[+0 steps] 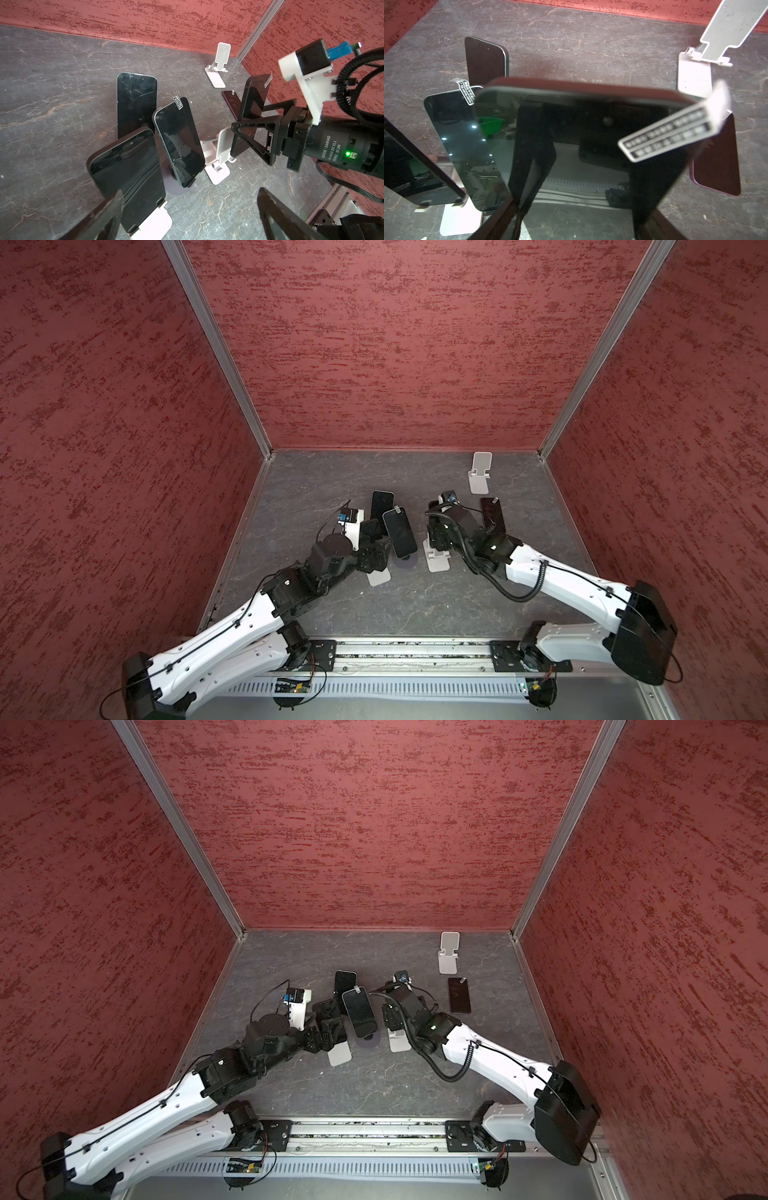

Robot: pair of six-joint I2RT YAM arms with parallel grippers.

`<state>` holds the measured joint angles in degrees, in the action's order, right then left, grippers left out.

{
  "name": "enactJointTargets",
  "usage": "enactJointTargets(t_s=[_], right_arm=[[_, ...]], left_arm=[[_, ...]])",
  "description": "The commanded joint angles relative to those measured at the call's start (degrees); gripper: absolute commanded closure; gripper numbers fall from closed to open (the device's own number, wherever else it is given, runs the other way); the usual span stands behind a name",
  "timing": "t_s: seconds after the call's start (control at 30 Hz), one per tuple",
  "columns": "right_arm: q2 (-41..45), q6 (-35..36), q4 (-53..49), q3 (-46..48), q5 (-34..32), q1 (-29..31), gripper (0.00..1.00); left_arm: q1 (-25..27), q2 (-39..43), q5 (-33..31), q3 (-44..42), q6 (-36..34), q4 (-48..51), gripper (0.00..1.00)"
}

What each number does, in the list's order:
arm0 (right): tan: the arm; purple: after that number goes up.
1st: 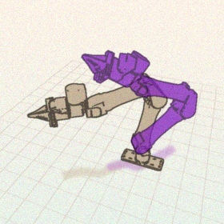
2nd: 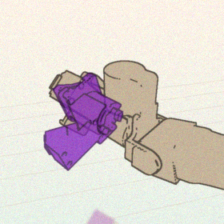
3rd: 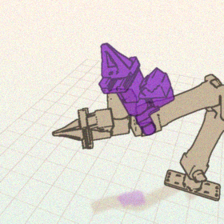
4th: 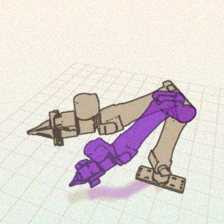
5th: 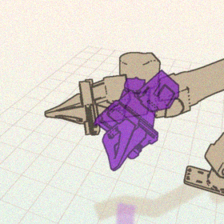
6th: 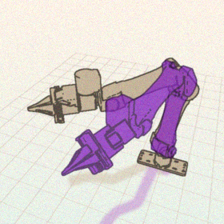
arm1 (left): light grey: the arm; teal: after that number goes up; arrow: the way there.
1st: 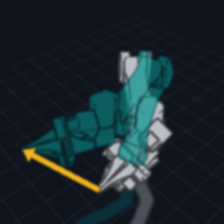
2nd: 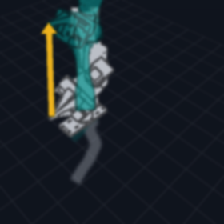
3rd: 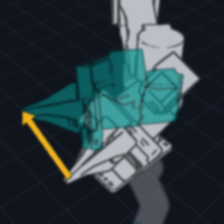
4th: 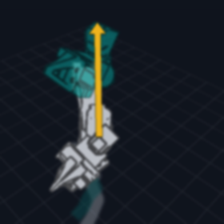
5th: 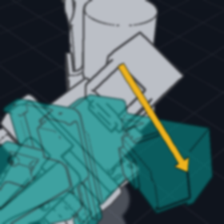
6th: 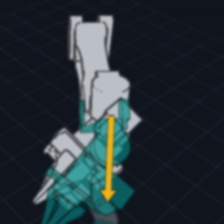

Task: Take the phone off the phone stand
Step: 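Lift the black phone up off its white stand with the right gripper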

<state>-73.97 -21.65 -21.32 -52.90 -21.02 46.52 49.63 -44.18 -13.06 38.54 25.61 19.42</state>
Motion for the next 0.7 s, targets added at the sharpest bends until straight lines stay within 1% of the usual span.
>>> enactJointTargets(t_s=[0.0,0.23,0.37,0.67], right_arm=[[2.2,-0.5,-1.3,-3.3,-1.1,0.3,0.38],[1.3,0.5,-5.2,-6.9,-3.1,0.2,0.38],[1.0,1.6,-5.4,-7.7,-3.7,0.0,0.38],[-0.1,3.2,-5.8,-9.5,-3.0,-1.8,0.37]], left_arm=[[0.1,0.3,1.1,-0.6,-1.2,-1.3,0.01],[0.1,0.2,1.4,-1.0,-1.6,-2.1,0.01],[0.1,0.1,1.5,-1.1,-1.8,-2.4,0.0],[0.1,0.4,1.6,-1.6,-2.6,-3.3,0.0]])
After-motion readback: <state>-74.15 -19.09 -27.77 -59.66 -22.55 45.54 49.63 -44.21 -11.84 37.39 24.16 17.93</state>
